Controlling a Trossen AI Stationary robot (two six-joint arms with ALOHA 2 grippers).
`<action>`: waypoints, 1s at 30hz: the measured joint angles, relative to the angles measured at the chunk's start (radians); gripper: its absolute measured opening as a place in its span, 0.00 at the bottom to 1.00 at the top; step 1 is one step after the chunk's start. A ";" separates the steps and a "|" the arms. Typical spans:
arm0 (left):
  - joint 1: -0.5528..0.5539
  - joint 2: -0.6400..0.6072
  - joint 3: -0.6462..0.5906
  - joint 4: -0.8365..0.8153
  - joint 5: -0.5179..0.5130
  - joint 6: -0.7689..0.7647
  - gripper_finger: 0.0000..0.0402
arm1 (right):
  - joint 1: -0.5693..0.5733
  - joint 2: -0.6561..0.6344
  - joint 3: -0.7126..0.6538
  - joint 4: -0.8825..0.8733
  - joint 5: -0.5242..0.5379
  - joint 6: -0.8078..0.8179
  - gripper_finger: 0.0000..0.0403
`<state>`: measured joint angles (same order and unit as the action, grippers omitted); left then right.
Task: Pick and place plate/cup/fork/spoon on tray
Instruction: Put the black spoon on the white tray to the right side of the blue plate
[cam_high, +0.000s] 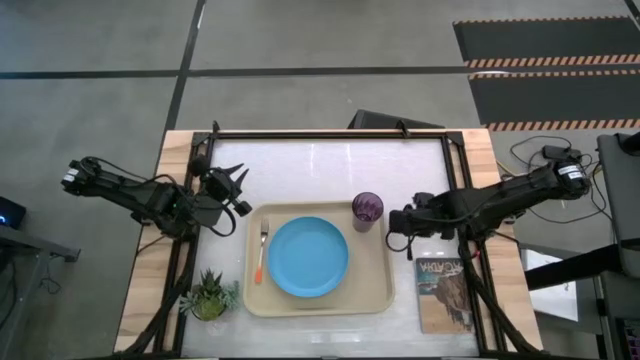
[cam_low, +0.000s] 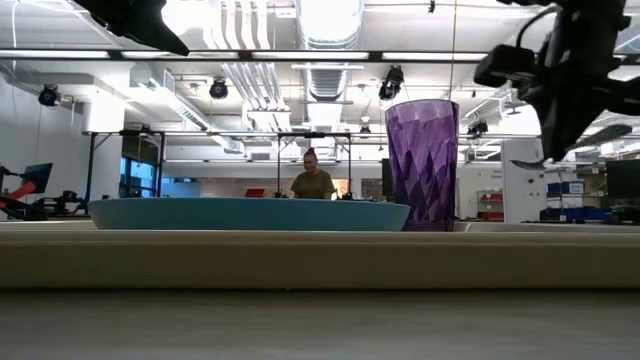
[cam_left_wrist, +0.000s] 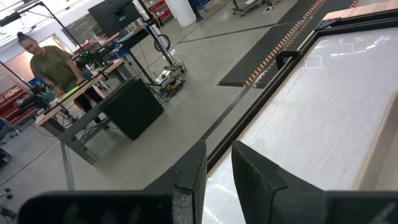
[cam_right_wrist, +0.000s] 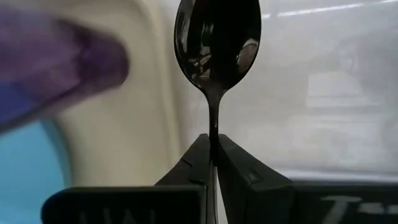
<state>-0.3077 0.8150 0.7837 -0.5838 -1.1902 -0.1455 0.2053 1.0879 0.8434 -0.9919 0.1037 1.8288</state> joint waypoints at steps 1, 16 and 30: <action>0.000 0.000 0.000 0.000 0.000 0.000 0.15 | 0.005 0.016 0.010 0.016 -0.011 -0.008 0.02; 0.000 0.000 -0.001 0.000 0.000 0.000 0.15 | 0.158 0.326 0.199 0.123 -0.139 0.044 0.02; 0.000 0.000 -0.001 0.000 0.000 -0.002 0.15 | 0.179 0.576 0.375 0.197 -0.130 -0.048 0.02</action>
<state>-0.3077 0.8150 0.7826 -0.5842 -1.1900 -0.1478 0.3844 1.6636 1.2185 -0.7948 -0.0263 1.7812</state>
